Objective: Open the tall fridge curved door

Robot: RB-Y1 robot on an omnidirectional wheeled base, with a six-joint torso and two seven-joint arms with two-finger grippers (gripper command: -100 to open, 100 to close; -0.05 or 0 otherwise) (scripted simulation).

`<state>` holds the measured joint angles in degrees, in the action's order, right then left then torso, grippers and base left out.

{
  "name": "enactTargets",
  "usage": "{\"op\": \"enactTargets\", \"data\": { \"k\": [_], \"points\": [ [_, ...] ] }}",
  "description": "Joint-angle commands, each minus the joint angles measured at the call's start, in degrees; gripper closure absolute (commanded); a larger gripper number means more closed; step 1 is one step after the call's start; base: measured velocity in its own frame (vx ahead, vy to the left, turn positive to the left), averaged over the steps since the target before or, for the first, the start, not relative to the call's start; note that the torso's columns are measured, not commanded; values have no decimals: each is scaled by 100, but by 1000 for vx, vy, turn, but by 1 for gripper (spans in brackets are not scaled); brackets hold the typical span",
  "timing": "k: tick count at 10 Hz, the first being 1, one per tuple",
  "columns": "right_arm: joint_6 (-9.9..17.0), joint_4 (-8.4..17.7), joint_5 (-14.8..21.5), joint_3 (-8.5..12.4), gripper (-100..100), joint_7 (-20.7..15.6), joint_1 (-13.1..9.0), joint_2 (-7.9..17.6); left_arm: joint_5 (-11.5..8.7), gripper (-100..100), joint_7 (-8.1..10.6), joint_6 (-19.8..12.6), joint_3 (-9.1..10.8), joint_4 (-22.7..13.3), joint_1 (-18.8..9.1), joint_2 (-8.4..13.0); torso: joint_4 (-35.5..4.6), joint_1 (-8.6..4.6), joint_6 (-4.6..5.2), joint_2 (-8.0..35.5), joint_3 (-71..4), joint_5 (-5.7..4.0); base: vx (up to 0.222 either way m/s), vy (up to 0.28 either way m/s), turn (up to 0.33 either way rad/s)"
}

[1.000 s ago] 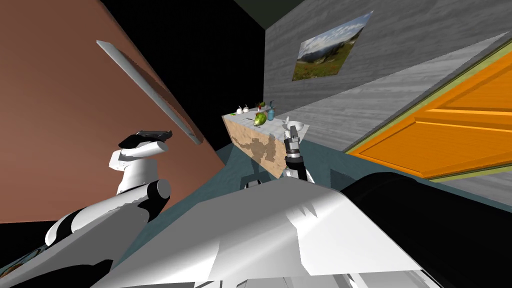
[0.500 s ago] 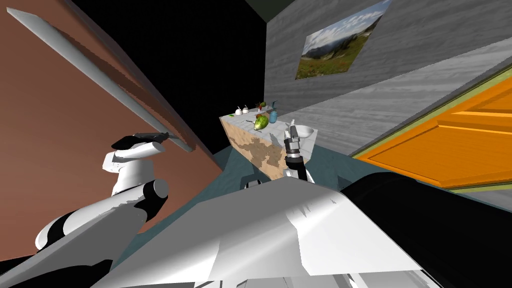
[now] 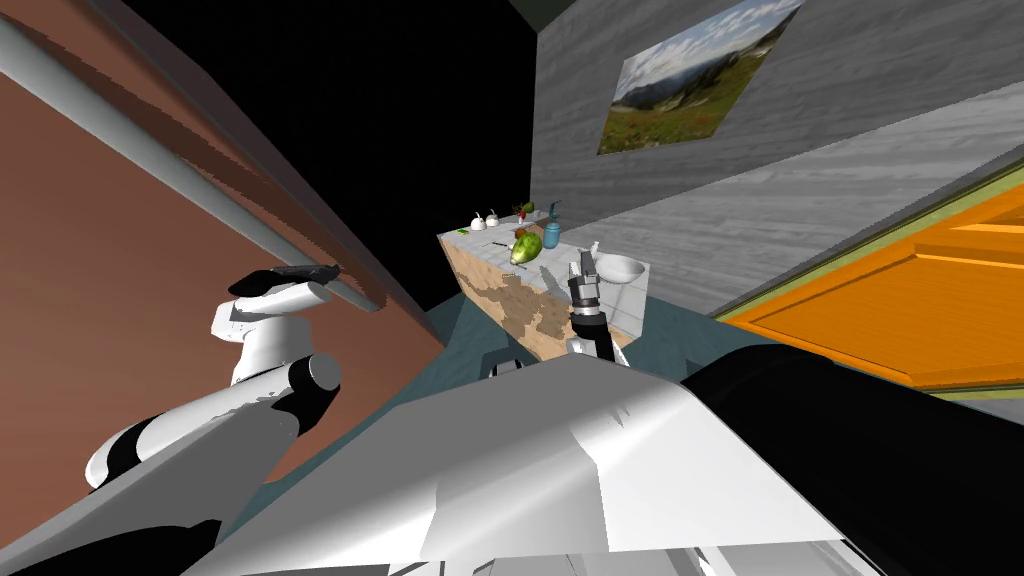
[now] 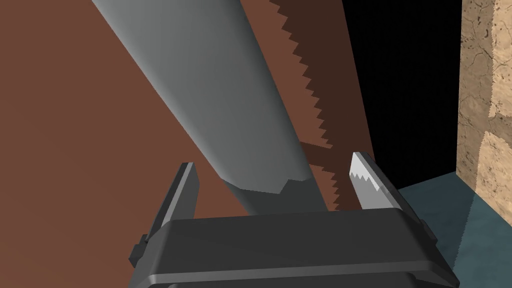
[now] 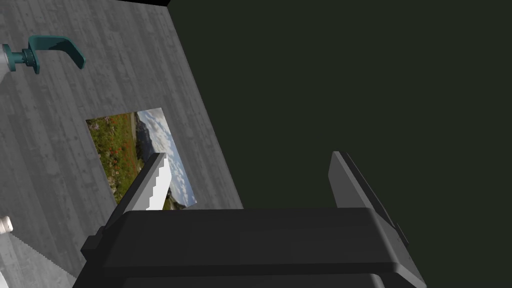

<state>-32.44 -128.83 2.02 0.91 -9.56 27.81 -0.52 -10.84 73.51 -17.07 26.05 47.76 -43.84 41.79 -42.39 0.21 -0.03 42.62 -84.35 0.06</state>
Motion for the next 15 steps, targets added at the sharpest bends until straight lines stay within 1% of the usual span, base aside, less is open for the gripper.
{"op": "enactTargets", "data": {
  "k": [1, 2, 3, 4, 5, 6, 7, 8, 9, 10, 11, 12, 13, 14, 15],
  "points": [
    [0, 0, 0, 0, 0, 0, 0, 0, 297, -100, 36, 5, 61, -139, -248, -142, 6, -10, 2, -18, -12, -2, 7, 55, 27],
    [0, 0, 0, 0, 0, 0, 0, 0, 418, -100, 49, 14, 84, -199, -349, -205, 11, -23, 3, -33, -22, -6, 13, 63, 37],
    [0, 0, 0, 0, 0, 0, 0, 0, 291, -100, 27, 45, 35, -243, -312, -127, 13, -23, 3, -41, -27, -7, 6, 31, 4],
    [0, 0, 0, 0, 0, 0, 0, 0, 176, 100, 22, -4, 38, -78, -148, -79, 13, -32, 3, -38, -25, -8, -7, -41, -87],
    [0, 0, 0, -2, 0, 0, -1, -2, 55, 100, 8, -14, 15, -18, -47, -17, 7, -39, -18, -27, -18, -11, -24, -68, -26],
    [0, 0, 0, -2, 0, 0, 0, -2, -6, 100, 1, -18, 4, 12, 3, 14, 10, -39, -9, -17, -11, -13, -25, -70, -6],
    [0, 0, 0, -2, 0, 0, -1, -2, -127, 100, -13, -28, -20, 72, 104, 77, 9, -33, -6, -22, -14, -12, -24, -62, -15],
    [0, 0, 0, -2, 0, 0, -1, -2, -49, 100, 11, -31, 5, 39, 41, 27, 11, -27, 0, -30, -19, -11, -15, -26, 5],
    [0, 0, 0, -1, 0, 0, 0, -1, -132, 100, -29, -54, -96, 74, 3, -41, 10, -21, 6, -38, -25, -13, -167, 79, -42],
    [0, 0, 0, 0, 0, 0, -3, 0, -205, 100, -69, -78, -198, 115, -47, -110, 9, -4, 25, -4, -8, -4, -338, 121, -155],
    [1, 1, 0, -1, 0, 0, -5, 0, -205, 100, -69, -78, -198, 115, -47, -110, 9, -23, 44, 22, 11, 1, -313, 100, -115],
    [1, 1, 0, -1, 0, 0, -5, 0, -277, 100, -108, -102, -299, 156, -96, -179, 8, -31, 9, -10, -5, -6, -373, 90, -85],
    [1, 1, 0, -1, 0, 0, -6, -1, -277, 100, -108, -102, -299, 156, -96, -179, 9, -24, -6, -9, -8, -5, -301, 89, -68],
    [1, 1, 0, -1, 0, 0, -4, 0, -350, 100, -147, -126, -400, 197, -146, -248, 4, -7, -30, -38, -22, -8, -259, 103, -81],
    [1, 0, 0, -1, 0, 0, -4, 0, -423, 100, -187, -150, -501, 238, -196, -317, 2, 6, -28, -41, -28, -8, -345, 157, -103]
  ]
}}
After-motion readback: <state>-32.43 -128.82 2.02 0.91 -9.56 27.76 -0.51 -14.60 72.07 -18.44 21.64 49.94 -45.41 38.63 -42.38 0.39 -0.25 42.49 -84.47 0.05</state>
